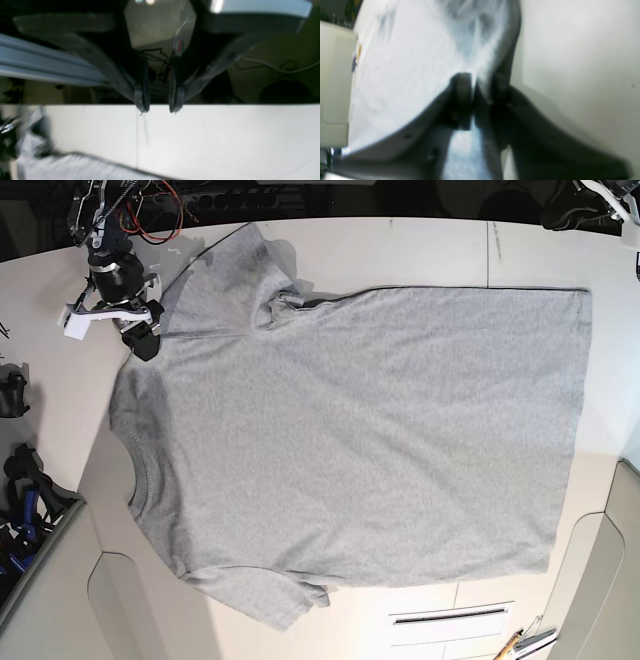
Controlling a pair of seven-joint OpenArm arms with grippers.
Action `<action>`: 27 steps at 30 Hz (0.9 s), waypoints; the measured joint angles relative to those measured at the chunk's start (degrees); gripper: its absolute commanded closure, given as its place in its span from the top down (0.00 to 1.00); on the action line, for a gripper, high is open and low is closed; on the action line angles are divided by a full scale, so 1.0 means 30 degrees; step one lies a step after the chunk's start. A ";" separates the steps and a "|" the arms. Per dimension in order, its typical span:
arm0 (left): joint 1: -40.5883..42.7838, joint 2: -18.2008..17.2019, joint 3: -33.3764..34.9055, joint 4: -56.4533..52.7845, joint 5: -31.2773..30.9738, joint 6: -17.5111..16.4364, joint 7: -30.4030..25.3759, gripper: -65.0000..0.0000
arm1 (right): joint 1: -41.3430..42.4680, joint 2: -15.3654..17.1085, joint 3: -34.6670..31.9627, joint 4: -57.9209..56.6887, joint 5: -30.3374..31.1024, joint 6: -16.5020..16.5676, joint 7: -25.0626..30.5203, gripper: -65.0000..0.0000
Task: Fold the T-shirt properly
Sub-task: 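Move right and left grippers to the shirt's shoulder corners and grasp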
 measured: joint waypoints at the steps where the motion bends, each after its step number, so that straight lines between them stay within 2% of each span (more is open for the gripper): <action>1: -0.0015 0.0000 0.0000 0.0000 -0.0386 0.0000 -0.0015 0.26 | 0.0000 0.0000 0.0000 0.0000 -0.0219 0.0393 -0.0007 0.03; 2: -0.0138 0.0007 -0.0029 0.0000 -0.0729 0.0000 0.0036 0.26 | -0.0007 0.0015 0.0000 0.0000 -0.0408 0.0546 -0.0007 0.00; 13: -0.3475 0.0022 -0.3075 0.0000 -0.0758 0.0007 0.0153 0.26 | -0.0007 0.0029 0.0000 0.0000 -0.1370 0.0590 -0.0648 0.00; 16: -0.3883 -0.0066 -0.3453 -0.0117 -0.0095 0.0007 0.0138 0.34 | -0.0007 0.0029 0.0000 0.0000 -0.1370 0.0590 -0.0656 0.00; 20: -0.4481 -0.0699 -0.3432 -0.1428 0.1035 0.0102 0.0168 0.37 | -0.0007 0.0029 0.0000 0.0000 -0.1362 0.0590 -0.0743 0.00; 22: -0.5129 -0.1137 -0.3432 -0.2645 0.1362 0.0780 0.0197 0.37 | -0.0007 0.0029 0.0000 0.0000 -0.1362 0.0590 -0.0765 0.00; 24: -0.5829 -0.1596 -0.3439 -0.4044 0.1348 0.1311 0.0692 0.37 | 0.0000 0.0029 0.0000 0.0000 -0.1355 0.0590 -0.0794 0.00; 27: -0.6703 -0.2113 -0.3432 -0.6142 0.0947 0.1406 0.1421 0.37 | -0.0007 0.0029 0.0000 0.0000 -0.1355 0.0590 -0.0787 0.00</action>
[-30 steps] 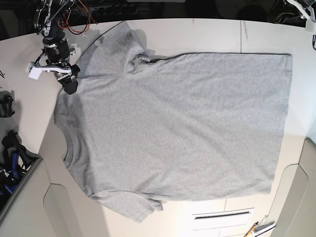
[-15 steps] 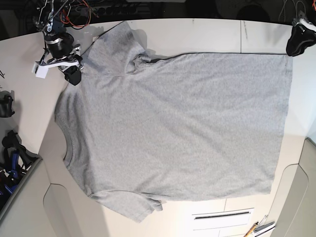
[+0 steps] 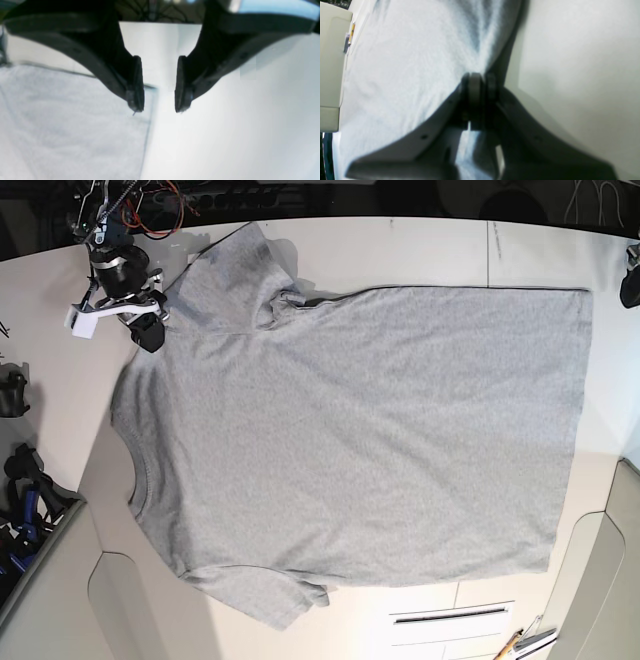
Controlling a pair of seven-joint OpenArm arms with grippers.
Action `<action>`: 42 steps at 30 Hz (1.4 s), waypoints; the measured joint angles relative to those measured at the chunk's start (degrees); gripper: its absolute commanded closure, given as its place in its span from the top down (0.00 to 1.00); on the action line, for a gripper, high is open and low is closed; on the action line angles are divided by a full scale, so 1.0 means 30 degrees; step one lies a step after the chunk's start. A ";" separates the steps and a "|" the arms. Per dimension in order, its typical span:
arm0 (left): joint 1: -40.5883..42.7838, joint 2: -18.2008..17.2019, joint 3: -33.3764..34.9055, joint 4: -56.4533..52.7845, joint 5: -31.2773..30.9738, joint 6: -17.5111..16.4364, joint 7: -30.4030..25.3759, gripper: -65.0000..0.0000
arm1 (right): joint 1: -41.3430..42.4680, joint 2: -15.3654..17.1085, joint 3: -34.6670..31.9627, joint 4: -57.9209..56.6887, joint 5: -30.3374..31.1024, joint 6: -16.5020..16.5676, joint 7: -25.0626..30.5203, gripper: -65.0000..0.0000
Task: Fold the T-shirt properly
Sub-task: 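Move right and left grippers to the shirt's shoulder corners and grasp, then lift the shirt by both corners and drag it toward the robot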
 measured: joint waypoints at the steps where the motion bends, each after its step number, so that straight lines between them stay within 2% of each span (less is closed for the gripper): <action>1: -0.0240 -0.0131 0.0015 -0.0627 -0.0219 0.0000 0.0102 0.37 | 0.0007 0.0000 0.0000 0.0000 0.0000 0.0000 -0.0007 0.00; 8: -0.0874 -0.0423 0.0517 -0.3271 -0.2033 0.0022 0.1056 0.37 | 0.0007 0.0000 0.0000 0.0000 0.0000 0.0000 0.0000 0.00; 14: -0.2055 -0.0466 0.3497 -0.4044 -0.2419 -0.0073 0.0823 0.37 | 0.0000 0.0000 0.0000 0.0007 -0.0007 0.0000 0.0000 0.00; 18: -0.2907 -0.0532 0.4670 -0.4226 -0.2601 -0.0277 0.0627 0.37 | 0.0000 0.0000 0.0000 0.0000 -0.0007 0.0007 0.0000 0.00; 37: -0.3687 -0.0240 0.5435 -0.4255 -0.2572 -0.0357 0.0517 0.37 | 0.0000 0.0000 0.0000 0.0007 -0.0007 0.0007 -0.0007 0.00; 38: -0.3745 -0.0226 0.5435 -0.4255 -0.2528 -0.0357 0.0517 0.36 | 0.0000 0.0000 0.0000 0.0007 -0.0007 0.0007 -0.0007 0.00; 39: -0.3796 -0.0211 0.5435 -0.4255 -0.2470 -0.0357 0.0525 0.31 | 0.0000 0.0000 0.0000 0.0000 -0.0007 0.0007 -0.0007 0.00; 42: -0.3898 -0.0219 0.5464 -0.4262 -0.2149 -0.0219 0.0576 0.03 | 0.0000 0.0000 0.0000 0.0029 0.0000 0.0000 -0.0087 0.00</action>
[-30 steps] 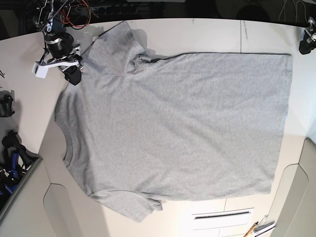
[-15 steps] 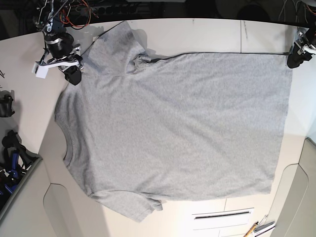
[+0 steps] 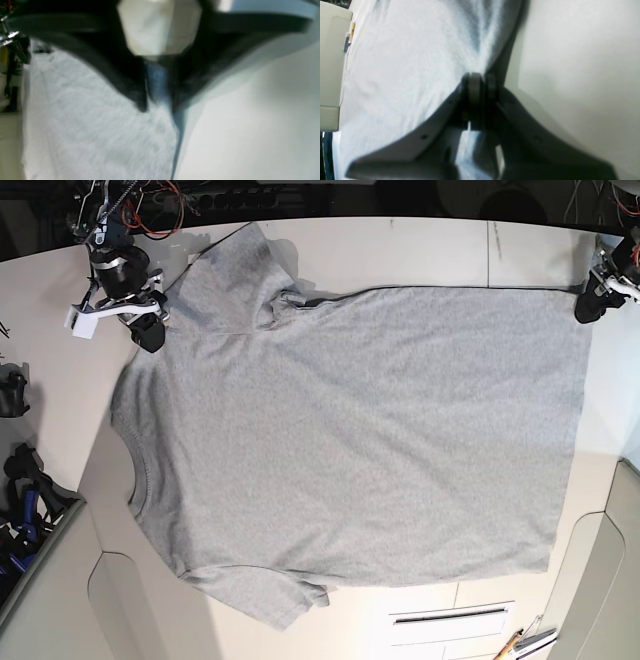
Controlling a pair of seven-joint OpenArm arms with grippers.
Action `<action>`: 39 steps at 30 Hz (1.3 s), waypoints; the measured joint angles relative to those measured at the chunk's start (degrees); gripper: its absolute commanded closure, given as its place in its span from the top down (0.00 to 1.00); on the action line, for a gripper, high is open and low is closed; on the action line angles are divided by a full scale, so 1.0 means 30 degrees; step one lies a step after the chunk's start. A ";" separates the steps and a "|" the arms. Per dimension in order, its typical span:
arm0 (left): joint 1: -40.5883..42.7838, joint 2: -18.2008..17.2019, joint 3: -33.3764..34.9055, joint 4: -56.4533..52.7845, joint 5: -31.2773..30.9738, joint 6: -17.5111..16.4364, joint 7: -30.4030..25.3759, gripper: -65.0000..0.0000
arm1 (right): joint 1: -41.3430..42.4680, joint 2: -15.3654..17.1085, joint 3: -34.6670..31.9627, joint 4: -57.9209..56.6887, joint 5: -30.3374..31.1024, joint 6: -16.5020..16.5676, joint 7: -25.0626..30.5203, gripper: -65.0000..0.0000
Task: Fold the T-shirt properly
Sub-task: 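Lift the shirt by both corners and drag it toward the robot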
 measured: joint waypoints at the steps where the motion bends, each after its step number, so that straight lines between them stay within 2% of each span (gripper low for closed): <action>1: 0.0007 0.0000 0.0036 0.0000 -0.0007 0.0000 -0.0007 0.00 | 0.0000 0.0000 0.0044 0.0124 0.0036 -0.0007 -0.0284 0.00; 8: 0.0117 -0.0102 0.0044 -0.0029 0.0299 -0.1209 0.0102 0.00 | -0.1362 -0.0022 0.0168 0.2951 -0.1100 -0.0124 -0.1778 0.00; 16: 0.0430 -0.0095 -0.0182 0.0087 -0.0685 -0.1209 0.1166 0.00 | -0.3504 0.0816 0.0219 0.6003 -0.2018 -0.0087 -0.2055 0.00; 23: 0.2849 0.0015 -0.1741 0.1865 -0.0736 -0.1195 0.1778 0.00 | -0.5129 0.1596 0.0335 0.7359 -0.2025 -0.0087 -0.2616 0.00; 30: 0.5173 0.0933 -0.3774 0.4473 -0.1902 -0.1188 0.2368 0.00 | -0.7104 0.2120 0.0328 0.8779 -0.2040 -0.0087 -0.3198 0.00; 34: 0.6069 0.1231 -0.3891 0.5100 -0.2193 -0.1188 0.2586 0.00 | -0.8167 0.2186 0.0328 0.9704 -0.2011 -0.0080 -0.3730 0.00; 39: 0.6841 0.1239 -0.3891 0.5136 -0.3534 -0.1195 0.3308 0.00 | -0.9107 0.2193 0.0328 1.0506 -0.2011 -0.0022 -0.3978 0.00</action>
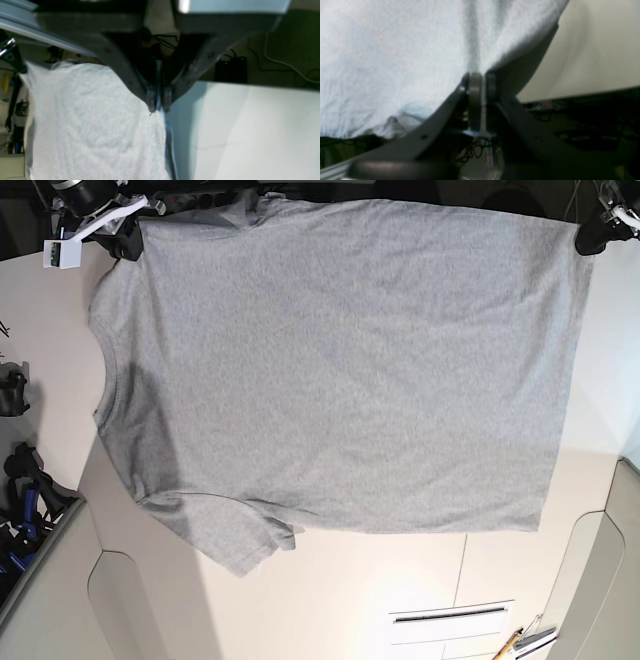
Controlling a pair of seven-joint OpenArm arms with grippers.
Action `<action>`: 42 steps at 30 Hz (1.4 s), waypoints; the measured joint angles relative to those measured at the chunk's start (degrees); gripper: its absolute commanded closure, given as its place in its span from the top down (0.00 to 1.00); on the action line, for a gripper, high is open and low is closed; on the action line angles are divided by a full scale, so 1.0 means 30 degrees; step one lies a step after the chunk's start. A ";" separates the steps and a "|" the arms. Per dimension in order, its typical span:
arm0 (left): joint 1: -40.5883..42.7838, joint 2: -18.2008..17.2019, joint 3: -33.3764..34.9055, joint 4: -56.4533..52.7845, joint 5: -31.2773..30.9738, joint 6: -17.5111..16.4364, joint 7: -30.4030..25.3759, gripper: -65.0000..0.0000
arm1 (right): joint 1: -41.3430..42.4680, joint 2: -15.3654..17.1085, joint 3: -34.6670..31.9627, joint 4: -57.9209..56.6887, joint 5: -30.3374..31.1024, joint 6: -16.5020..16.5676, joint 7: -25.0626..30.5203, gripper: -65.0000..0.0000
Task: Fold the T-shirt properly
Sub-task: 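Lift the shirt by both corners and drag it toward the robot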
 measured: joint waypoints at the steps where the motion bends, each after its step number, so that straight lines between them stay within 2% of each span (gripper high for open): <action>1: 0.0058 0.0000 0.0000 0.0000 -0.0095 0.0000 0.0036 0.00 | -0.0044 0.0000 0.0000 0.0058 0.0015 0.0000 0.0000 0.00; 7: -0.0408 0.0022 0.0000 -0.0015 -0.0036 0.0000 0.0182 0.00 | 0.1049 0.0029 0.0000 0.0095 0.0022 0.0036 -0.0051 0.00; 13: -0.3096 0.0095 0.0007 0.0000 -0.0073 0.0007 0.0182 0.00 | 0.3912 0.0044 0.0000 -0.0182 -0.0568 0.0109 -0.0124 0.00; 16: -0.4284 0.0087 0.0219 -0.0022 0.0197 0.0015 -0.0051 0.00 | 0.5064 0.0408 -0.0168 -0.1253 -0.0758 0.0175 -0.0095 0.00; 20: -0.5814 0.0087 0.1290 -0.0022 0.1829 0.0015 -0.0736 0.00 | 0.6528 0.1086 -0.0255 -0.3876 -0.1260 0.0117 -0.0211 0.00; 24: -0.6783 0.0117 0.1938 -0.0022 0.3279 0.0022 -0.1399 0.00 | 0.8065 0.1311 -0.0270 -0.5632 -0.1224 0.0058 -0.0138 0.00; 30: -0.7533 0.0109 0.1894 -0.0044 0.3628 0.0022 -0.1887 0.00 | 0.9245 0.1304 -0.0284 -0.5931 -0.1282 0.0015 -0.0138 0.00; 38: -0.7985 0.0109 0.1880 -0.0044 0.5187 0.0022 -0.3257 0.00 | 1.0236 0.1304 -0.0291 -0.5982 -0.1792 0.0036 -0.0066 0.00; 42: -0.8306 0.0124 0.1880 -0.0058 0.6149 0.0022 -0.3330 0.00 | 1.0936 0.1304 -0.0291 -0.6346 -0.1836 0.0095 -0.0051 0.00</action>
